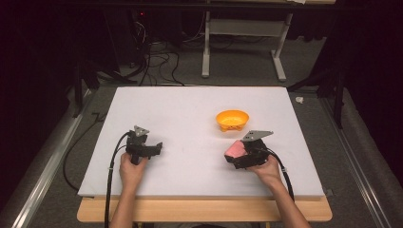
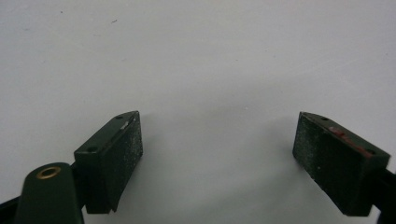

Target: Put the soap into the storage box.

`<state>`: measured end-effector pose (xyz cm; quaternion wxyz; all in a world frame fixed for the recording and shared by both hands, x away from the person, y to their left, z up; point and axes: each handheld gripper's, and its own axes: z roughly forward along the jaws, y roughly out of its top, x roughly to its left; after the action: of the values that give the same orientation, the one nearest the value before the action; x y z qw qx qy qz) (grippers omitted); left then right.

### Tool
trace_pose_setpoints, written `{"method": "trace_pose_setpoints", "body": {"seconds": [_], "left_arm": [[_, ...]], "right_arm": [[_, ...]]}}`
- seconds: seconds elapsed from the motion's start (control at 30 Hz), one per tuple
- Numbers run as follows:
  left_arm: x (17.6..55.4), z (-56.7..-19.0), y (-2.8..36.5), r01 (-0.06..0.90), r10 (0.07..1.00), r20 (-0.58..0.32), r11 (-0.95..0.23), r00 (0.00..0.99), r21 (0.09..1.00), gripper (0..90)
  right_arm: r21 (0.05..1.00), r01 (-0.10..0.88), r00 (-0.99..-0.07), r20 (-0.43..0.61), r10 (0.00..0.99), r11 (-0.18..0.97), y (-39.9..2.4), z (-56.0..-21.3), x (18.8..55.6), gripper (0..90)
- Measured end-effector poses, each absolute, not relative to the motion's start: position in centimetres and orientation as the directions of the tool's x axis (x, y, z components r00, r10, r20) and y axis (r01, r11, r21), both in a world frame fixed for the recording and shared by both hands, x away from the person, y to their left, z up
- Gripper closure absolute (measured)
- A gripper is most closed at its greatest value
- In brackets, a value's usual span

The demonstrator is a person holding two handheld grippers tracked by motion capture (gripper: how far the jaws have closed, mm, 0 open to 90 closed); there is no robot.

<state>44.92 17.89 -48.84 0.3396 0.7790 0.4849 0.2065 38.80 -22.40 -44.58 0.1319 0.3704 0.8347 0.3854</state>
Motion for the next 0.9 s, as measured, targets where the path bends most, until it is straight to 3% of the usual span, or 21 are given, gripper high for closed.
{"method": "trace_pose_setpoints", "body": {"seconds": [0.9], "left_arm": [[44.9, -48.8, 17.9, 0.615, 0.896, -0.008, -0.299, 0.444, 0.729, 16.2]], "right_arm": [[0.77, 0.531, -0.656, 0.108, 0.747, 0.355, -23.9, -41.6, 39.6, 13.5]]}}
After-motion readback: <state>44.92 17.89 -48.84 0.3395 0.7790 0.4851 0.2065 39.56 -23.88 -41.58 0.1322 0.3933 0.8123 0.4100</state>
